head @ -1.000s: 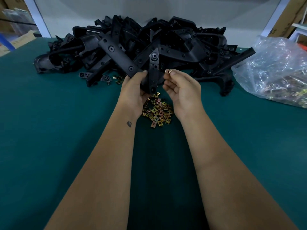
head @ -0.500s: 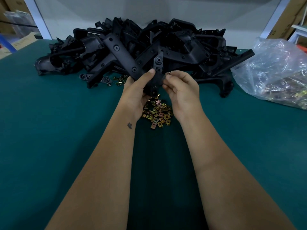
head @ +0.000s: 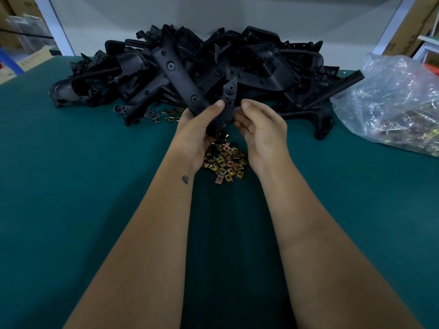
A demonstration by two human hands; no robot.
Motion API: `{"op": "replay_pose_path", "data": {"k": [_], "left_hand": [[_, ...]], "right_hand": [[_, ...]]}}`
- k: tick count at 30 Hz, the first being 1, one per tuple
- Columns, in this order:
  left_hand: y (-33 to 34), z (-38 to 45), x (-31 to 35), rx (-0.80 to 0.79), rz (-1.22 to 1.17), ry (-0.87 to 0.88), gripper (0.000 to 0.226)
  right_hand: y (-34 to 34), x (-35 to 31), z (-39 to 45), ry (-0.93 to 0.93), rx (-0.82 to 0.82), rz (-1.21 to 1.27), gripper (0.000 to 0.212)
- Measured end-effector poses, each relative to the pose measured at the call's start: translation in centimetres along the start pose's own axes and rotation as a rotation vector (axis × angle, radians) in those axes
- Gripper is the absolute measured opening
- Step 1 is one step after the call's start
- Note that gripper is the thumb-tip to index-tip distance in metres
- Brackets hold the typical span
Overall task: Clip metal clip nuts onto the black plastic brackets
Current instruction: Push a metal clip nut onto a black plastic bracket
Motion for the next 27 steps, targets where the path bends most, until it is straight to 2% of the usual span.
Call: {"op": "replay_pose_path", "data": {"k": [13, 27], "left_hand": [[-0.03, 0.03, -0.07, -0.012, 0.046, 0.013, 0.046], [0.07, 0.07, -0.49, -0.051, 0.149, 0.077, 0.047]], "right_hand": [[0.31, 0.24, 0.04, -0.001, -0.094, 0.019, 0.016], [0.04, -0.06, 0.13, -0.003, -0.027, 0.043, 0.015]]}}
Point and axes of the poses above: each hand's wrist, its own z-axis towards the middle knuckle, its own y-axis out of the palm, x = y × z, the point moved 1 cm from there along z, towards the middle knuckle, and after that the axes turned 14 degrees about z, right-handed, at the moved point
